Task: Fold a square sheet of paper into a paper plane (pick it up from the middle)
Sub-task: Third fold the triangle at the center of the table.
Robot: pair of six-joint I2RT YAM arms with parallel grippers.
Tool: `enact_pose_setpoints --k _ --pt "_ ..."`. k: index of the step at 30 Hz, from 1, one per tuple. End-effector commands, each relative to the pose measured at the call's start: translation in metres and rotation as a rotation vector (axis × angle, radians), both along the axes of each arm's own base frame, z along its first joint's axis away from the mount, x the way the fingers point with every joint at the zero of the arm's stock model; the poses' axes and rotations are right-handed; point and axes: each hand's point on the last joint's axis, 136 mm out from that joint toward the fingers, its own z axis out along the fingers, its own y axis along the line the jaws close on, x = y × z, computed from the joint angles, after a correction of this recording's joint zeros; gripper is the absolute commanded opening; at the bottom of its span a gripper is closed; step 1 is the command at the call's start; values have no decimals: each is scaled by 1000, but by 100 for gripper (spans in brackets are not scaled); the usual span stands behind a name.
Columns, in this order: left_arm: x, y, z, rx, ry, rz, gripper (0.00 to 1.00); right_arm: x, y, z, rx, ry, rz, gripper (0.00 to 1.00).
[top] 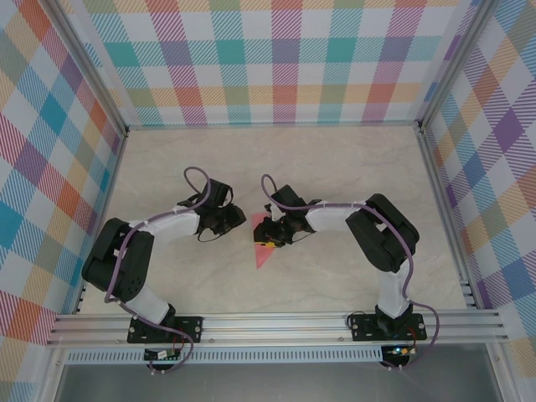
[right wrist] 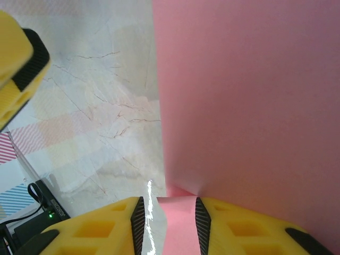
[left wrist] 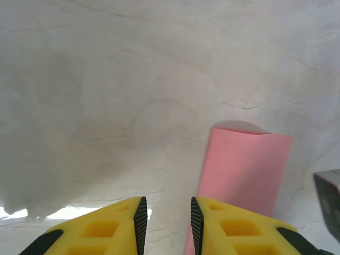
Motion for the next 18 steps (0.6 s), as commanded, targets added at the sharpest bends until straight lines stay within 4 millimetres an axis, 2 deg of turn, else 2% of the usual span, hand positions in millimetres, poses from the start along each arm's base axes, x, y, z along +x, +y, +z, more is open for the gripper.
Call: enact_pose_setpoints --k 1,14,18 --pt "-3 9 6 -17 -8 28 31 -8 -14 -28 -98 21 2 36" --pt "-27 -25 7 -189 22 -106 28 -10 -19 -28 -101 1 6 28" --pt "-37 -34 5 -210 34 -136 24 -10 -21 -29 -108 1 5 19"
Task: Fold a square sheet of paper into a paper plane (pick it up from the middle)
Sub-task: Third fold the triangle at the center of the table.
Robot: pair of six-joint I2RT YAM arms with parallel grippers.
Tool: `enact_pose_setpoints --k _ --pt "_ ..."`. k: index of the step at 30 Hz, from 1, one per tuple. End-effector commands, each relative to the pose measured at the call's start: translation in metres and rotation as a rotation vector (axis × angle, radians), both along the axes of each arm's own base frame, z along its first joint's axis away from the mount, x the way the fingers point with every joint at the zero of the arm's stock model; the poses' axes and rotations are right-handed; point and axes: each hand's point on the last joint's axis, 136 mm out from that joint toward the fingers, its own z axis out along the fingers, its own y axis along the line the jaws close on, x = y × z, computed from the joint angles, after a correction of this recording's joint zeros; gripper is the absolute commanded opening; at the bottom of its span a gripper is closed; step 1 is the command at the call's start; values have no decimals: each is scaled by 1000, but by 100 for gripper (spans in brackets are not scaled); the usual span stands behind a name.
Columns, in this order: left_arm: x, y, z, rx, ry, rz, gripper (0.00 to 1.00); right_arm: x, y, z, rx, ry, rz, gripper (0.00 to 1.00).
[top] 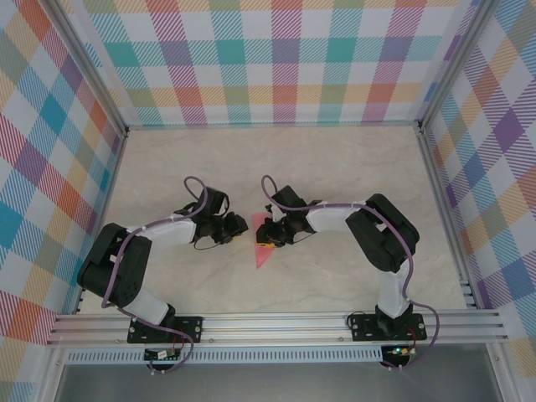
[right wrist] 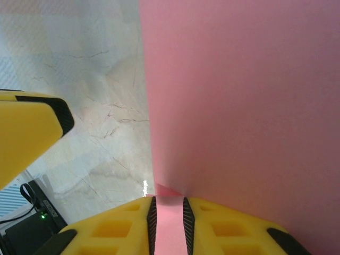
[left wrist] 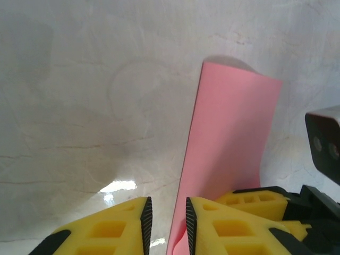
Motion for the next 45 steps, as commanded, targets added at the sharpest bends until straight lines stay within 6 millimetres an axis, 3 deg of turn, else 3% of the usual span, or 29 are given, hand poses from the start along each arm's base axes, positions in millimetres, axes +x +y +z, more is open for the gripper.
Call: enact_pose_setpoints --k 1,7,19,37,45 --pt "-8 -14 9 -60 -8 -39 24 -10 -18 -25 -97 19 -6 16" --pt "-24 -28 6 -79 7 -93 16 -12 -21 -29 -117 26 -7 3" --pt "-34 -46 -5 -83 45 -158 6 -11 -22 -30 -129 33 -9 2" --pt "-30 -33 -25 40 65 -137 3 -11 -22 -31 -135 39 -13 2" --pt "-27 -53 -3 -87 20 -180 4 -12 -23 -32 -138 41 -13 2"
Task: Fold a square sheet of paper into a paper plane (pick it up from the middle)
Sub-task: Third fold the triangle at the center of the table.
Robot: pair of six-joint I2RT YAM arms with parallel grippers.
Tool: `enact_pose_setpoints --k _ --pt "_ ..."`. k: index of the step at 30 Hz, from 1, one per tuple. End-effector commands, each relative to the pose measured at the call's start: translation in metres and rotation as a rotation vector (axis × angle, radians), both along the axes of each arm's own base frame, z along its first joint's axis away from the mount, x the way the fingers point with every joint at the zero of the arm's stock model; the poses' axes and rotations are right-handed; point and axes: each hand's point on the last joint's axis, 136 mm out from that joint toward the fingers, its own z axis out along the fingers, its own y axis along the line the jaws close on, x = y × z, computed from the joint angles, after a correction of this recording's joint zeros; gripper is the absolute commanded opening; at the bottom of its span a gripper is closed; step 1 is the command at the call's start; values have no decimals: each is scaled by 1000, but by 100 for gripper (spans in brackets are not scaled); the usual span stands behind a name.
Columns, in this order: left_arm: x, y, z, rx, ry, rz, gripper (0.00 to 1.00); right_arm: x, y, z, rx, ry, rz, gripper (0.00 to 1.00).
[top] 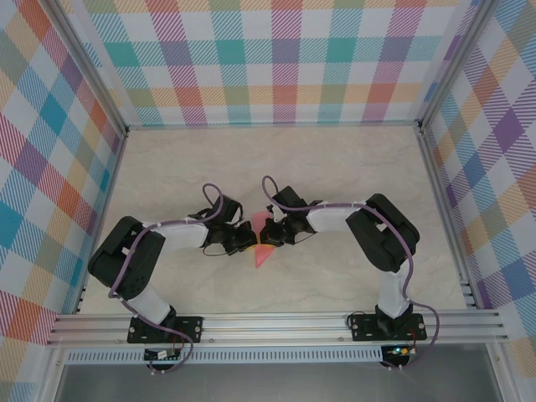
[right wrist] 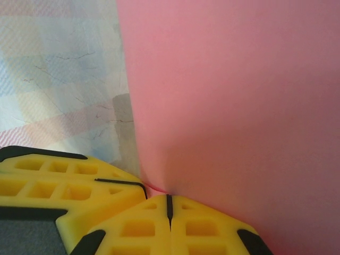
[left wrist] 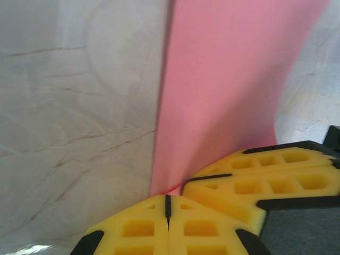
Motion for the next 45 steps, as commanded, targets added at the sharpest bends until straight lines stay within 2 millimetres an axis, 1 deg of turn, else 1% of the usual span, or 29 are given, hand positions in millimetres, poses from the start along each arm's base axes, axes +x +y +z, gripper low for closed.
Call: enact_pose_setpoints --k 1,5,10,12,14,16,18,20,22,28,39,41,43,45 --pt "4 -12 13 -53 -37 -33 4 -12 -20 -29 -123 44 -9 2" --pt "2 -8 0 -19 -9 -22 4 -11 -19 -28 -120 44 -10 2" --pt "0 10 -19 93 19 12 3 -9 -17 -20 -101 30 -9 2" --pt "-2 19 -26 150 29 21 2 -7 -14 -10 -76 14 -8 3" --pt "-4 24 -29 179 33 24 2 -4 -9 2 -38 -2 -11 3" --pt "-6 26 -32 188 41 23 1 0 -5 17 2 -23 -15 4" --pt "-7 25 -34 188 46 17 1 2 -5 31 26 -59 -21 5" --pt "-7 25 -35 190 49 17 1 1 -9 36 32 -73 -29 5" --pt "-8 26 -36 192 52 14 1 -4 -14 35 31 -75 -39 5" --pt "-6 26 -36 198 50 17 1 -16 -29 12 1 -29 -66 5" --pt "-8 33 -39 249 54 28 0 -16 -40 -14 -54 11 -110 5" --pt "-8 35 -40 258 57 29 0 -15 -41 -12 -51 12 -113 5" --pt "-8 35 -40 260 56 29 0 -14 -38 -3 -29 -3 -108 5" --pt "-8 35 -40 261 56 27 0 -9 -35 11 -4 -35 -107 5"
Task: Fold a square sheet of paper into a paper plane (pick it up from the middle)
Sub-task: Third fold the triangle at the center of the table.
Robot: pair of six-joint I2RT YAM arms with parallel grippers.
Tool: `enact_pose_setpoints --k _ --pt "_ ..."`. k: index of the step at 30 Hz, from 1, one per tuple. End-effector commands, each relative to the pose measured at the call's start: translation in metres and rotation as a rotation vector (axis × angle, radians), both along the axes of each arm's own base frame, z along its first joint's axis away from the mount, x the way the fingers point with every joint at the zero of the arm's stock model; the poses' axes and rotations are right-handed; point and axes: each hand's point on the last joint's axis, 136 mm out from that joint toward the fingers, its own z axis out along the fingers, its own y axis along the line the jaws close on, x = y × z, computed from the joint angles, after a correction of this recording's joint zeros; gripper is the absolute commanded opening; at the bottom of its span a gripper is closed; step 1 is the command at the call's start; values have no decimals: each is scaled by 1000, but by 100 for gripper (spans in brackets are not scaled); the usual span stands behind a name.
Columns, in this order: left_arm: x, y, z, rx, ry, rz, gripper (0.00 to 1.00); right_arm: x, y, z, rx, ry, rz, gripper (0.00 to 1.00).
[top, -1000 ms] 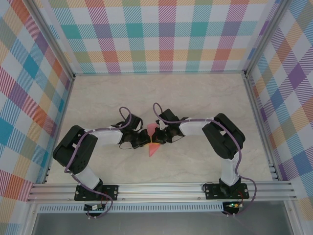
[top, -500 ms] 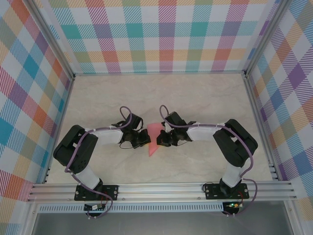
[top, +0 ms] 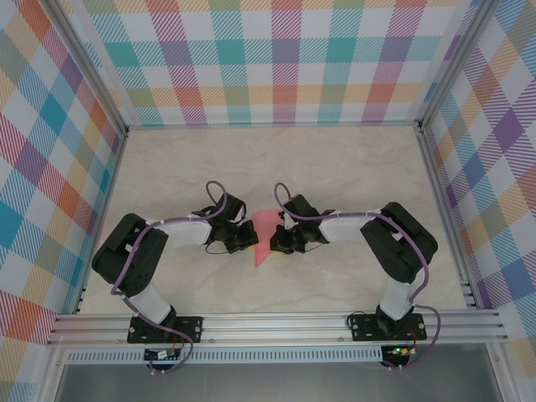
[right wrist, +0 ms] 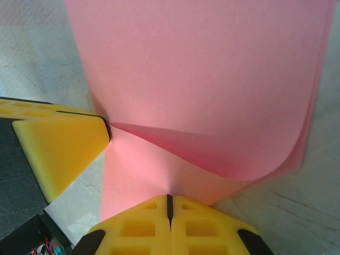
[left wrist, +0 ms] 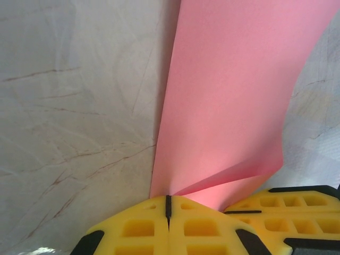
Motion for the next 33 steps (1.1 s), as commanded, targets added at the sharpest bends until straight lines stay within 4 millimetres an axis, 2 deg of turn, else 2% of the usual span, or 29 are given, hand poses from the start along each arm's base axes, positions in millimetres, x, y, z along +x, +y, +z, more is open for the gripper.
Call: enact_pose_setpoints --k 1,3,5,15,21,24,33 --pt "-13 32 -34 191 59 33 0 10 -2 15 20 -52 -24 5" --pt "-13 32 -34 195 59 32 0 15 -2 23 32 -75 -30 5" --pt "-13 33 -34 197 60 32 0 18 -3 22 33 -75 -35 5" --pt "-14 35 -36 215 64 30 0 22 -18 -14 -64 -16 -81 4" --pt "-14 35 -35 219 62 28 0 28 -10 15 -5 -57 -77 5" --pt "-14 36 -36 221 63 29 0 33 -11 19 -8 -72 -85 5" --pt "-14 35 -36 221 63 26 0 36 -35 -16 -143 -18 -152 4"
